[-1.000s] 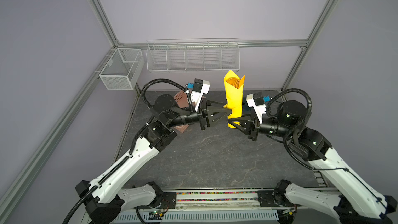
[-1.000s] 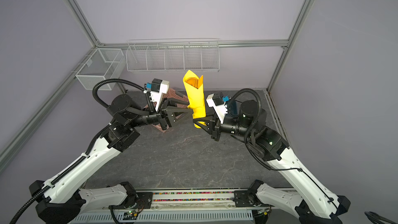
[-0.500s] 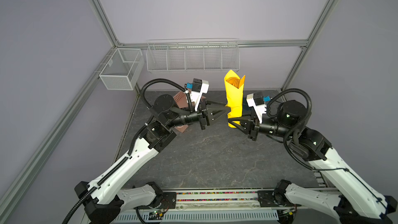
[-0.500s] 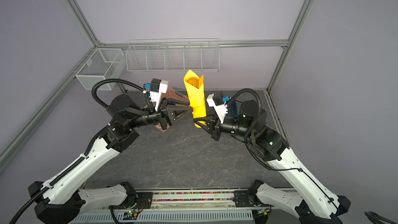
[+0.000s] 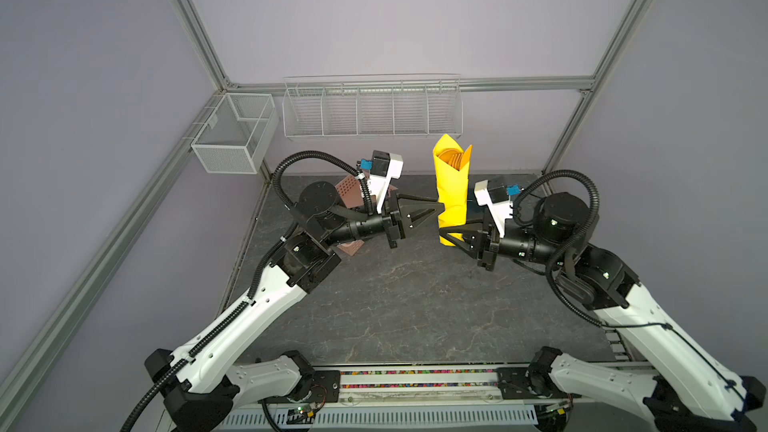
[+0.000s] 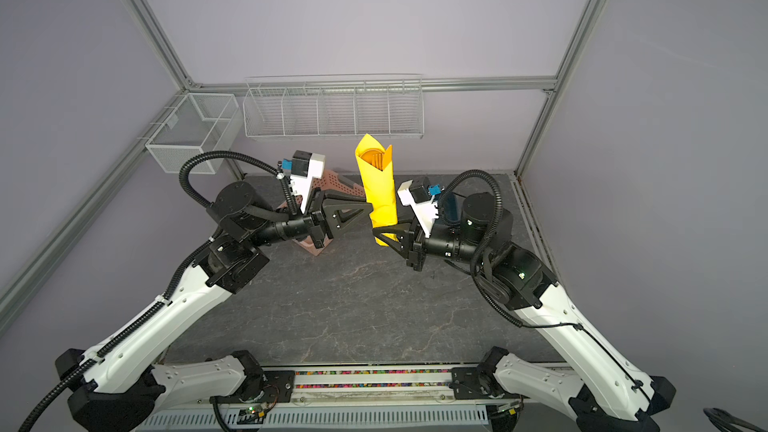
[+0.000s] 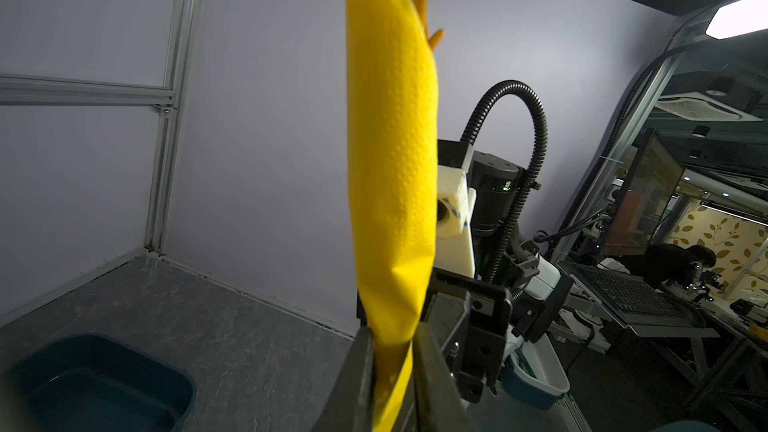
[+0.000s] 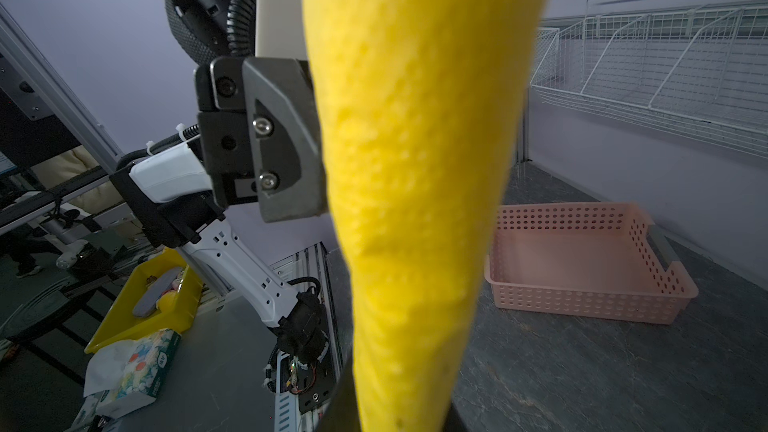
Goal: Place the utensils on the paper napkin and roll it up
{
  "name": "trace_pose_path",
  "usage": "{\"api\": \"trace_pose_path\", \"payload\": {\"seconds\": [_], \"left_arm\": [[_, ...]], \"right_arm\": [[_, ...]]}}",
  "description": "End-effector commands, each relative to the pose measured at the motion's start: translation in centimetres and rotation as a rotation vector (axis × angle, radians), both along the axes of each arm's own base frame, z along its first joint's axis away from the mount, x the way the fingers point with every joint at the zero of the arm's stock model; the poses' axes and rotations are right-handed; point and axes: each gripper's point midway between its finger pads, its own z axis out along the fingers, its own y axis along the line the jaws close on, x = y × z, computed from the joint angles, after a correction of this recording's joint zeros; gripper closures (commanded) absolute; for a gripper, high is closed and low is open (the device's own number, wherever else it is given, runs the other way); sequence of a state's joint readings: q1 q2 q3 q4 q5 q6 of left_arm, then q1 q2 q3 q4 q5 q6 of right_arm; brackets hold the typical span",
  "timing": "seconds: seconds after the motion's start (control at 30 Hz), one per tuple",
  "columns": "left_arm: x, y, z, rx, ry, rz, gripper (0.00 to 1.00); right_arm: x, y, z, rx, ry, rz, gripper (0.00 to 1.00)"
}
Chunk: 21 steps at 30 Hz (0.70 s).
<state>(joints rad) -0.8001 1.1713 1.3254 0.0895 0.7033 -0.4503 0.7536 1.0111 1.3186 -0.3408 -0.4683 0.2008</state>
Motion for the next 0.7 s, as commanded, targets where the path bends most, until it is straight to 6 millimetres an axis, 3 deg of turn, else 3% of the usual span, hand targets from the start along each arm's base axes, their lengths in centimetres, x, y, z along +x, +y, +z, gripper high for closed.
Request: {"api": "trace_pose_path", "payload": {"seconds": [0.0,0.2,0.3,0.57,0.67], "left_arm": [[-0.7,0.3,1.5,-0.03,-0.057,-0.01,0.87],[-0.6,0.5,1.4,-0.019,-0.067,0.012,1.0],[-0.3,0.8,1.5,-0.017,-0.071,0.043,1.0],[1.5,1.5,0.9,0.045,-0.052,0.15,1.0],[2.4,1.5,0.4,0.081,-0.043,0.162,1.0]], "right_arm": [[0.4,0.0,-0.3,-0.02,-0.005,-0.014,0.9],[0.2,-0.1,-0.3,-0.016,-0.008,-0.007,0.85],[0.1,-0.1,-0.3,-0.015,-0.006,-0.002,0.79],[0.3,-1.0,-0.9,-0.029,0.006,-0.058,0.46],[0.9,-1.9,-1.1,-0.042,0.008,-0.122,0.41]]}}
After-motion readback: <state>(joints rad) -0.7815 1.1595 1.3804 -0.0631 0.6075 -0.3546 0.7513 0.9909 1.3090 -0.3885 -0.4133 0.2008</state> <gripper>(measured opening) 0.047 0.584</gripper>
